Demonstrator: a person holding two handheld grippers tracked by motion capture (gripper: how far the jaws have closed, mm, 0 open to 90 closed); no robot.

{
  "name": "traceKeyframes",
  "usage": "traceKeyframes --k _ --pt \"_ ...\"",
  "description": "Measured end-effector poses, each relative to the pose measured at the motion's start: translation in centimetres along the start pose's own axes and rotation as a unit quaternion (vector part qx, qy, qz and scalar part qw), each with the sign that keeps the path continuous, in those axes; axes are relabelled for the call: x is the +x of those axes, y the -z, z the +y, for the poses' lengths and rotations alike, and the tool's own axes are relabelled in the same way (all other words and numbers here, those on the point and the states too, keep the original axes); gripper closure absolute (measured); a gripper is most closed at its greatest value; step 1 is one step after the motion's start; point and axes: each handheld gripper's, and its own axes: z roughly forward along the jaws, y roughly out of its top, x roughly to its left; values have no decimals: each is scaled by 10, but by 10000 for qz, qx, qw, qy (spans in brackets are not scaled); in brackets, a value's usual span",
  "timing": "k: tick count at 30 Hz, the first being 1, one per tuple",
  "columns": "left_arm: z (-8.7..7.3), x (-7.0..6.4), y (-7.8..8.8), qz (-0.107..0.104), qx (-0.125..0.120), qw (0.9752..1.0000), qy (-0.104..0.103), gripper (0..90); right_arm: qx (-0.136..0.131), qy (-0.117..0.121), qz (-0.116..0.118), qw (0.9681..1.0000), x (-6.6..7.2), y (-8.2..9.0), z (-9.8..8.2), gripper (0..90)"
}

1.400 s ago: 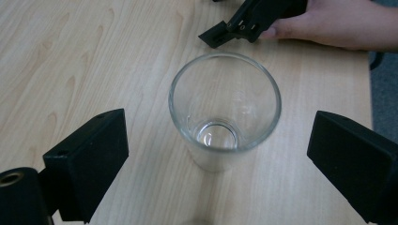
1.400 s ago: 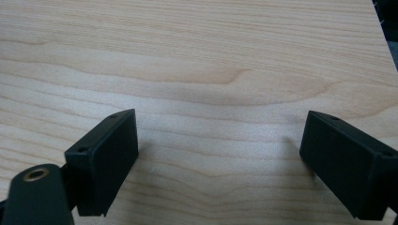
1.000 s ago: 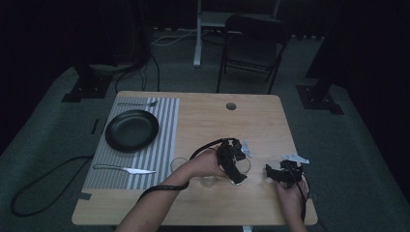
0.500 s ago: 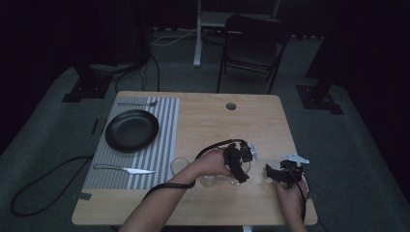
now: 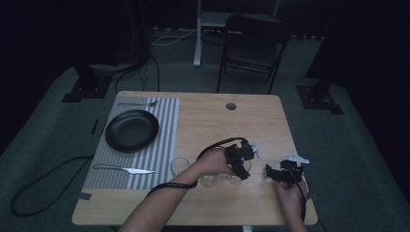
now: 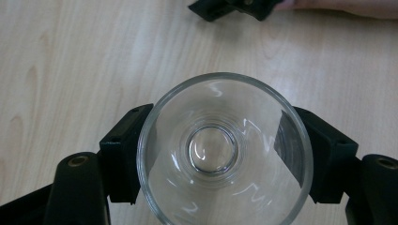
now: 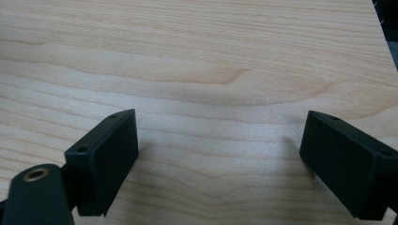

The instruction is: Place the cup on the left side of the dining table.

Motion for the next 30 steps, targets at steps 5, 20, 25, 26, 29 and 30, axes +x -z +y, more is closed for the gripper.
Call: traceKeyframes --k 5,20,25,26,29,30 --pt "1 6 7 131 -181 9997 137 290 0 5 -1 10000 0 0 0 114" --pt "-6 29 21 337 -233 9983 404 290 -11 12 -1 10000 0 0 0 114" --pt "-13 36 26 378 -239 9974 568 290 -12 22 -3 10000 0 0 0 114" --pt "-14 37 27 393 -230 9974 562 290 -9 17 -3 10000 0 0 0 114" --pt "-19 41 31 461 -228 9965 660 290 -9 17 -4 10000 0 0 0 114" --pt "-21 43 33 488 -252 9959 723 290 -13 21 -3 10000 0 0 0 114"
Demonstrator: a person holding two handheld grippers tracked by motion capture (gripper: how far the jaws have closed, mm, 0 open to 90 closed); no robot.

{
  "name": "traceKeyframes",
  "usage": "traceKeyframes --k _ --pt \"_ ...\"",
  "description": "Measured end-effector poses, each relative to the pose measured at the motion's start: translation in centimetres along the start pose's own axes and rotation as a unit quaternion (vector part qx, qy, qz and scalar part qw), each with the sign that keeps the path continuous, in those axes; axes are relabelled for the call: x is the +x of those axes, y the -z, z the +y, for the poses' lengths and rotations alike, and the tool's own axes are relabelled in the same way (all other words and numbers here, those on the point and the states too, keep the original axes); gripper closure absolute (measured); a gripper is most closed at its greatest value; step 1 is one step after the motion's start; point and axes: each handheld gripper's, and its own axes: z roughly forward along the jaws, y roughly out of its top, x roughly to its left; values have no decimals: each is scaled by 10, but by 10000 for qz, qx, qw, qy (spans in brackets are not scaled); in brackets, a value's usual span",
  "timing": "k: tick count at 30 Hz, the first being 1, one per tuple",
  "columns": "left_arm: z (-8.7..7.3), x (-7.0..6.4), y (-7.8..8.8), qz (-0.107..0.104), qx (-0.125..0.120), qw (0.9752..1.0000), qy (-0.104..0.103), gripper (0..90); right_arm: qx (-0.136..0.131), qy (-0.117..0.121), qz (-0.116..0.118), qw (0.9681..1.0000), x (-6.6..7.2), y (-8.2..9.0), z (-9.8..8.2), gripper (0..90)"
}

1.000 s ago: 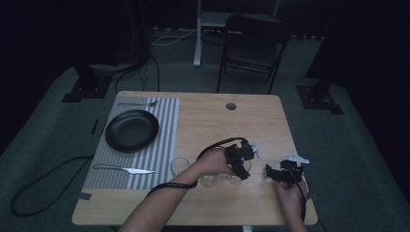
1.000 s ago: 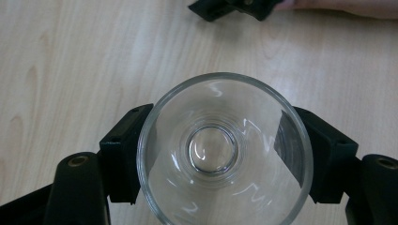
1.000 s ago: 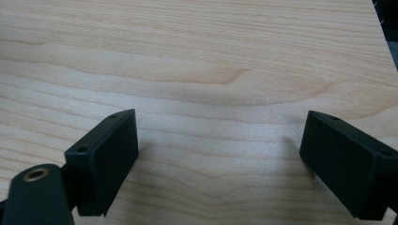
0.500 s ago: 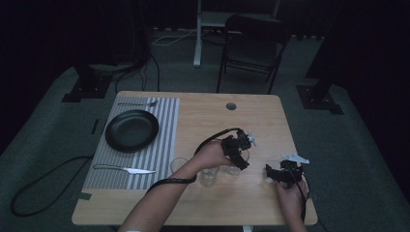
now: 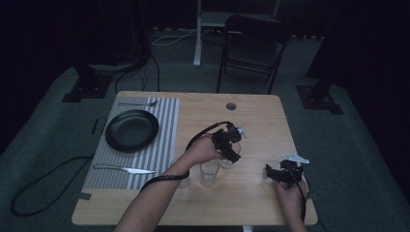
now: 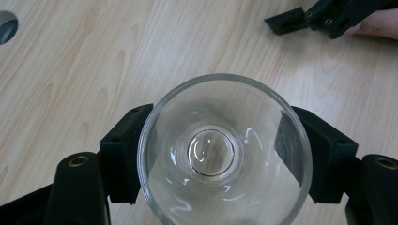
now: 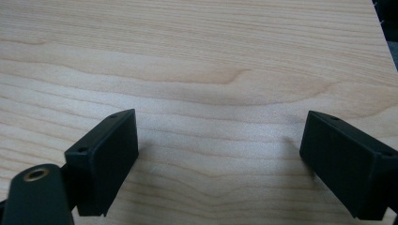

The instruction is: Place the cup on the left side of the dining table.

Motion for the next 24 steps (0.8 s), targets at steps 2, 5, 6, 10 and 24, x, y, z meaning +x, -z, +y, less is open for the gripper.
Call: traceKeyframes --k 2,5,6,10,24 --pt "-4 4 3 68 20 9999 73 290 4 -6 0 10000 0 0 0 114" --pt "-10 11 7 137 34 9996 227 290 1 0 0 10000 0 0 0 114" --pt "-12 13 9 168 30 9996 244 290 4 -3 1 10000 0 0 0 115" --pt "-22 22 16 253 -18 9985 480 290 1 -6 0 10000 0 0 0 114" --pt "-66 47 36 616 61 9921 1090 290 2 -10 -1 10000 0 0 0 115"
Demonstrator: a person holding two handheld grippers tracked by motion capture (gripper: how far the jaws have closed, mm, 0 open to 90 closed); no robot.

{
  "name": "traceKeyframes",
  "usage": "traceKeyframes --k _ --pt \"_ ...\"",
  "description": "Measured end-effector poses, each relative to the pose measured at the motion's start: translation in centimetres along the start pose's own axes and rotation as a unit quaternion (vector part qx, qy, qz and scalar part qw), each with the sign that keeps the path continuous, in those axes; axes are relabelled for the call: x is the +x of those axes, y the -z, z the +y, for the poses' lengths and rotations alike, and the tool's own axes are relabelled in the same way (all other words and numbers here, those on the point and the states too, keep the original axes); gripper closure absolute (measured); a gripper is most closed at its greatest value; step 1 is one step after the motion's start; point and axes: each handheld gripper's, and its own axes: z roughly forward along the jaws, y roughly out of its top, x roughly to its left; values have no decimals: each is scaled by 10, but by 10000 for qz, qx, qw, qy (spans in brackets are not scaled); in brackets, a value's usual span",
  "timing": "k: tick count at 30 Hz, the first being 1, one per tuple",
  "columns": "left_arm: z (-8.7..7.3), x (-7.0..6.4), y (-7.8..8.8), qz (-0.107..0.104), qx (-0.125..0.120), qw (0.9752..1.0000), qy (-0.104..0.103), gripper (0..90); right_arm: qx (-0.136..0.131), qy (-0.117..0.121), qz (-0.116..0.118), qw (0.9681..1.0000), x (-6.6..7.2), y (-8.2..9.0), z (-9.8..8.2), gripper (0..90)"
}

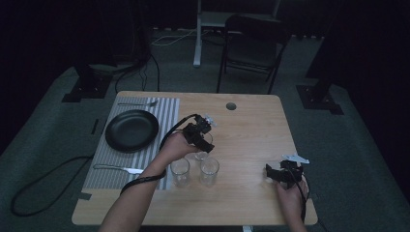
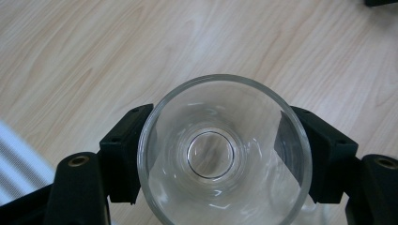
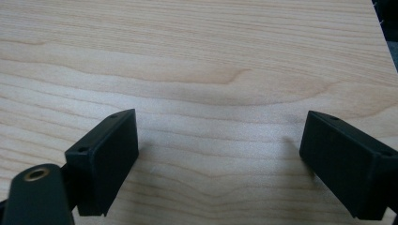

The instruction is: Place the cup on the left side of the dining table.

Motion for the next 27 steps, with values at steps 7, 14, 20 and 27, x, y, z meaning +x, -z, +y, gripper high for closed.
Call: traceKeyframes --k 7,14,20,27 --pt "-18 11 14 158 -30 9997 177 290 -14 -1 -2 10000 0 1 -1 129" --pt "-35 25 25 331 23 9986 422 290 -12 -2 -2 10000 0 1 -1 129" --pt "-54 39 32 459 25 9964 706 290 -11 -2 -1 10000 0 1 -1 128" --pt "-76 52 40 595 121 9939 920 290 -8 -6 -2 10000 0 1 -1 128"
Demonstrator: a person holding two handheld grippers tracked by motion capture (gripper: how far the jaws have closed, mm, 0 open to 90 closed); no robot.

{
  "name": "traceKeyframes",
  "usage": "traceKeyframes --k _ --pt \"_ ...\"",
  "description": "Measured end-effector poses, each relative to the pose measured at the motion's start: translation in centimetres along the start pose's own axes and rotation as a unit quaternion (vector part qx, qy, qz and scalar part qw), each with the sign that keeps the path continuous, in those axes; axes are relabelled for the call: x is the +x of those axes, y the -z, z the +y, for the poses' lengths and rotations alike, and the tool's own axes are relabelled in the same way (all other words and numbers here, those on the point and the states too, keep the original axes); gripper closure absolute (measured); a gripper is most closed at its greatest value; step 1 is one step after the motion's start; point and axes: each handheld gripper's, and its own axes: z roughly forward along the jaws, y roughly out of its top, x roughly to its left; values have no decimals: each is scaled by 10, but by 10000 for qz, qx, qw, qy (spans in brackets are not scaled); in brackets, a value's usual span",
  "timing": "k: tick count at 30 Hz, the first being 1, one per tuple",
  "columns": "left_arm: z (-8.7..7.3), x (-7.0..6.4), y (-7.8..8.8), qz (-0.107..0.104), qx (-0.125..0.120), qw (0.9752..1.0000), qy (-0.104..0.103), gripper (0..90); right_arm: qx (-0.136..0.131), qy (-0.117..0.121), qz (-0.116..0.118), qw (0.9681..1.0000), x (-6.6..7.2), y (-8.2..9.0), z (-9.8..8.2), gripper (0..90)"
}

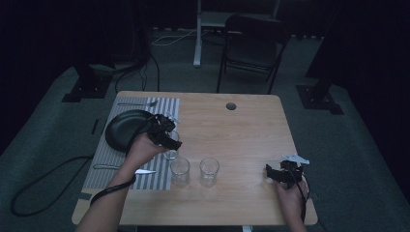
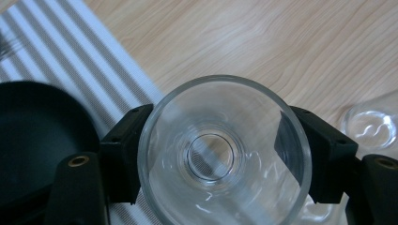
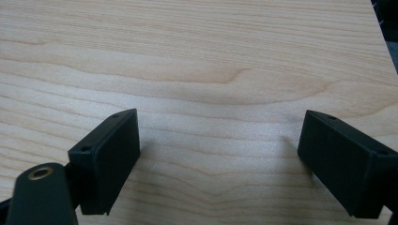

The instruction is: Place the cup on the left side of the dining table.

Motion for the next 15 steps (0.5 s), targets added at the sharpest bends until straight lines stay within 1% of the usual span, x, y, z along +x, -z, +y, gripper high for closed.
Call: traceKeyframes --k 2,3,5,9,12,13,15 --pt "-5 5 3 60 -12 10000 42 290 0 0 0 10000 0 0 0 128" --pt "-7 8 4 73 21 10000 62 290 1 -1 0 10000 0 0 0 128" --pt "-12 14 6 83 18 9999 150 290 1 1 0 10000 0 0 0 128" --pt "-22 22 7 136 25 9996 246 290 0 0 -1 10000 0 0 0 128" --pt "-29 29 6 107 3 9992 395 290 0 3 -1 10000 0 0 0 128" --pt "-31 31 5 66 23 9990 436 290 1 3 -1 10000 0 0 0 128" --pt "-34 34 3 63 14 9989 472 289 0 3 -1 10000 0 0 0 128"
